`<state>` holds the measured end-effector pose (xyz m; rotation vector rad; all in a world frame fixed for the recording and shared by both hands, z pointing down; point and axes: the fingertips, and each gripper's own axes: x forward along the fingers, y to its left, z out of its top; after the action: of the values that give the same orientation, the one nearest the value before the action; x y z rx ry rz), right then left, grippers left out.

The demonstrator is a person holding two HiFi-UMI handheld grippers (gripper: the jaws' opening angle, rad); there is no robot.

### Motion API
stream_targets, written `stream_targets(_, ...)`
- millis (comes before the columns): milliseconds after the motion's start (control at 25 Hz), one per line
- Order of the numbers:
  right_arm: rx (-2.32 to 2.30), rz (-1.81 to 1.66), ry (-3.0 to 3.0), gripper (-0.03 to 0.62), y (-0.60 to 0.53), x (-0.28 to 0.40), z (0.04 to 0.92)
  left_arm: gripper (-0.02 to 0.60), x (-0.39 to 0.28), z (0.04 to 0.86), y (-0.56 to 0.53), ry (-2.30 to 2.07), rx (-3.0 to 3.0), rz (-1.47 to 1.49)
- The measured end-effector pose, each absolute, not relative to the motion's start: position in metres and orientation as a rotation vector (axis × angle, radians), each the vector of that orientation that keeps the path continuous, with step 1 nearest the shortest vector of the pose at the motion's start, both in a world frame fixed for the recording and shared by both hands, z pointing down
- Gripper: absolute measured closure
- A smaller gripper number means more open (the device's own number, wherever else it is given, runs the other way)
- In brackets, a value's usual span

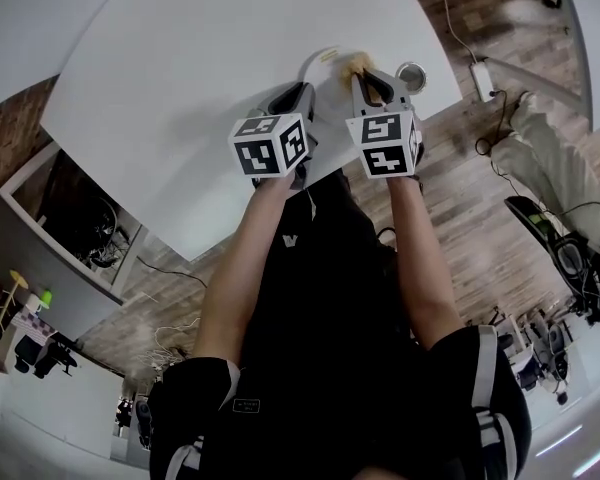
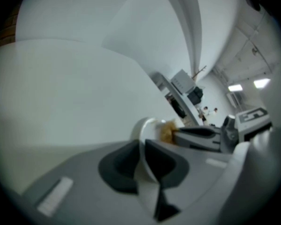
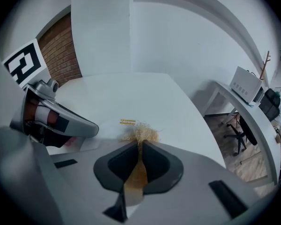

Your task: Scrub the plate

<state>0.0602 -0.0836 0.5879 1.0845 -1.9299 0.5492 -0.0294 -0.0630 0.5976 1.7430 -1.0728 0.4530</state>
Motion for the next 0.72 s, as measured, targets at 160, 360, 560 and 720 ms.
stream_targets(160,1.008,0.575,-1.981,0.566,-0.077,0.033,0.589,0.543,-0.031,0.598,-0.062,-1.067,1.749,0.463)
stream_targets(360,0.89,0.567,-2.027,0.566,-0.067,0.004,0.587,0.543,-0.031,0.598,-0.063,-1.065,1.746,0.461)
stream_targets(560,0.966,0.582,-1.993,0.566,-0.074,0.039,0.592,0.543,-0.03,0.599,-0.062,-1.064,1.729,0.446)
stream_targets(720,1.07,0.6,-1.954,0.566,-0.093,0.073,0.587,0.545,-0.029,0.598,-0.064,-1.055,1.728,0.433)
